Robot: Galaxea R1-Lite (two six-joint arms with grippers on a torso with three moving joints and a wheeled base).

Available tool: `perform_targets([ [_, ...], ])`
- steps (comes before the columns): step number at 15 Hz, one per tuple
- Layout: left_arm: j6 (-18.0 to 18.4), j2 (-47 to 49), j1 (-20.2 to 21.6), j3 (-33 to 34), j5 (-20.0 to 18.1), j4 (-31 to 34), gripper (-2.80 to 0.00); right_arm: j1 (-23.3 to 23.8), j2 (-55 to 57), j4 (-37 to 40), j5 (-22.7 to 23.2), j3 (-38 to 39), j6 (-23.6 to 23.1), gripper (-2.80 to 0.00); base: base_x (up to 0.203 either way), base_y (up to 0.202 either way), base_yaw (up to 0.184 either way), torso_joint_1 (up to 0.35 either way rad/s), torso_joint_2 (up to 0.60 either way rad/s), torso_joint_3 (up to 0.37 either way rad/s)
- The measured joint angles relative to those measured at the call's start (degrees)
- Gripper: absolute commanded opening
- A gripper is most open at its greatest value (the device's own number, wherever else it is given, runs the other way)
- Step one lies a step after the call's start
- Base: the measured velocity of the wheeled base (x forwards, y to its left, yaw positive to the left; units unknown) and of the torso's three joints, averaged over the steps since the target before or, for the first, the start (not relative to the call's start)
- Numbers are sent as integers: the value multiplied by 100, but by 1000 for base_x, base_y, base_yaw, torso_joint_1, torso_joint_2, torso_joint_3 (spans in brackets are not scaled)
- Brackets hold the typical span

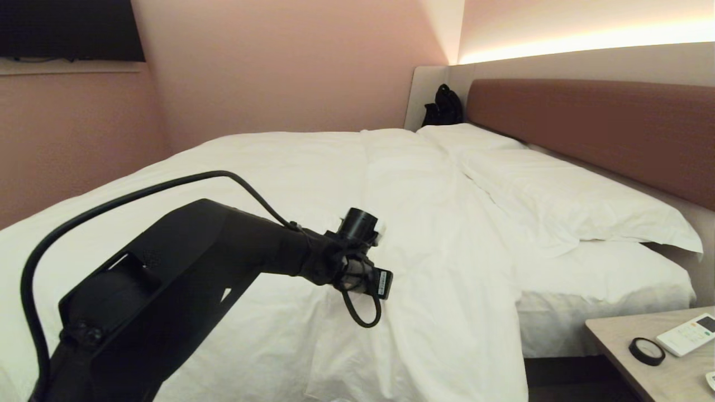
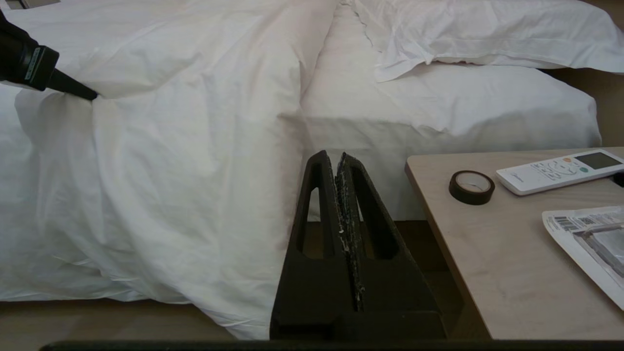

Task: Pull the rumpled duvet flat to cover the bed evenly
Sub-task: Flatten the corners of the folded blanket

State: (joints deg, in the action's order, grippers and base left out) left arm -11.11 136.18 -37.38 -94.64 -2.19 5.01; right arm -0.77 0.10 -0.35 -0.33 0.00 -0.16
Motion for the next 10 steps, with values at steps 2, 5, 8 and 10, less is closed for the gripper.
perform_targets([
  [2, -39, -146, -123, 198, -1, -20, -280, 0, 0, 0, -9, 0, -52, -280, 0, 0, 0, 0, 0, 0],
  [5, -61, -301, -225, 458, -2, -72, -280, 0, 0, 72, -9, -15, -123, -280, 0, 0, 0, 0, 0, 0],
  [8, -83, -447, -346, 777, -9, -111, -280, 0, 0, 255, -20, -114, -160, -280, 0, 0, 0, 0, 0, 0],
  [10, -135, -550, -612, 999, -1, -124, -280, 0, 0, 396, -18, -148, -162, -280, 0, 0, 0, 0, 0, 0],
])
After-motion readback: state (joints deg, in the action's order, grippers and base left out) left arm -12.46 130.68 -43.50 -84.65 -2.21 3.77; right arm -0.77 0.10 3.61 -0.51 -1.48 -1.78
